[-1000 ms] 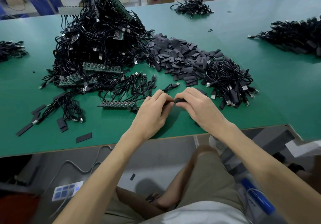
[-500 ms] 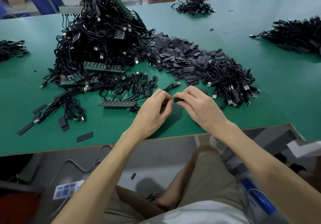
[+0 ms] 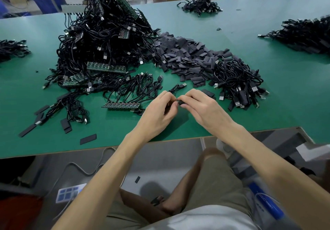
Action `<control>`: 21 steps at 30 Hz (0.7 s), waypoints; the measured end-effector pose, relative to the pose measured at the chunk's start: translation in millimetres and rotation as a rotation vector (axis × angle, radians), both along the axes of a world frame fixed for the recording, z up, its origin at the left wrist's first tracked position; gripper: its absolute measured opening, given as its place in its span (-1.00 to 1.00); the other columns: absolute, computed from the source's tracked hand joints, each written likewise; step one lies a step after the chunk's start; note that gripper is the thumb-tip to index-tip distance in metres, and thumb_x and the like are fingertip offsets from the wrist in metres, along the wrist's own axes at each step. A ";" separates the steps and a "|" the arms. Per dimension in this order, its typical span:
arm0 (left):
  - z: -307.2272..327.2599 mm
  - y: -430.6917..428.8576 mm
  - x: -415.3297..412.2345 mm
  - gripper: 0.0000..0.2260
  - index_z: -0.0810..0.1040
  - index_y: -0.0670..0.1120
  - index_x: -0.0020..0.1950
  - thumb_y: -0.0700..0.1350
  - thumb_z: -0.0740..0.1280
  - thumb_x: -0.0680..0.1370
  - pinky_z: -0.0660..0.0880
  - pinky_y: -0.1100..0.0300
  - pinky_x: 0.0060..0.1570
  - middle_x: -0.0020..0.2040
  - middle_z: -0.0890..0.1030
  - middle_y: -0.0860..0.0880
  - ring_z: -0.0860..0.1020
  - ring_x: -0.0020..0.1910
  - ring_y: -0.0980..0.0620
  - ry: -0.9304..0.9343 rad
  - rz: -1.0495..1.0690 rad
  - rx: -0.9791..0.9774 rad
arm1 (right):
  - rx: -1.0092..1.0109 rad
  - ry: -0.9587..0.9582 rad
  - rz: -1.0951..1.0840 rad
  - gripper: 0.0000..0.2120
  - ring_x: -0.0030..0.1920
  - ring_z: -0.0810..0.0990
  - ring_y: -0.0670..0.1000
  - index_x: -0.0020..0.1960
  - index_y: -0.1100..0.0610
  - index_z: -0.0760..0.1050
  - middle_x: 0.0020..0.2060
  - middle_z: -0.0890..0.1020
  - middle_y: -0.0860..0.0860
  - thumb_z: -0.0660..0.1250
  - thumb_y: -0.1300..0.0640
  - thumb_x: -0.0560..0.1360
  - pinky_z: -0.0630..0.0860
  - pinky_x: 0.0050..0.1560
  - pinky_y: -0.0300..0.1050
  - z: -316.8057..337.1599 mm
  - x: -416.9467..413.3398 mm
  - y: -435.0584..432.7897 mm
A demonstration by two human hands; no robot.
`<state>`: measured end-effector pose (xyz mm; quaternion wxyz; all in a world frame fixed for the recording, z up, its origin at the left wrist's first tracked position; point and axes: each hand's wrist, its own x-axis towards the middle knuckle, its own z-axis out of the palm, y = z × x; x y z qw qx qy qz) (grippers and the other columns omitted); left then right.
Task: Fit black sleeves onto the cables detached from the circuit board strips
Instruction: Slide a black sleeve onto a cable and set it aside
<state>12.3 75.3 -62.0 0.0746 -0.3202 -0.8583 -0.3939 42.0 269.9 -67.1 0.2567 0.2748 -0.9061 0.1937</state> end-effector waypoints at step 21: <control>-1.1 1.1 -1.0 -0.86 0.46 -0.10 -0.05 -0.08 0.23 0.66 0.43 -0.03 -0.19 -0.13 0.43 0.06 0.43 -0.19 0.00 0.012 -0.033 0.003 | -0.045 -0.070 -0.032 -0.77 -0.09 0.58 0.12 0.18 0.30 0.57 -0.01 0.57 0.14 0.24 0.17 0.68 0.60 -0.03 0.07 10.0 7.5 -2.5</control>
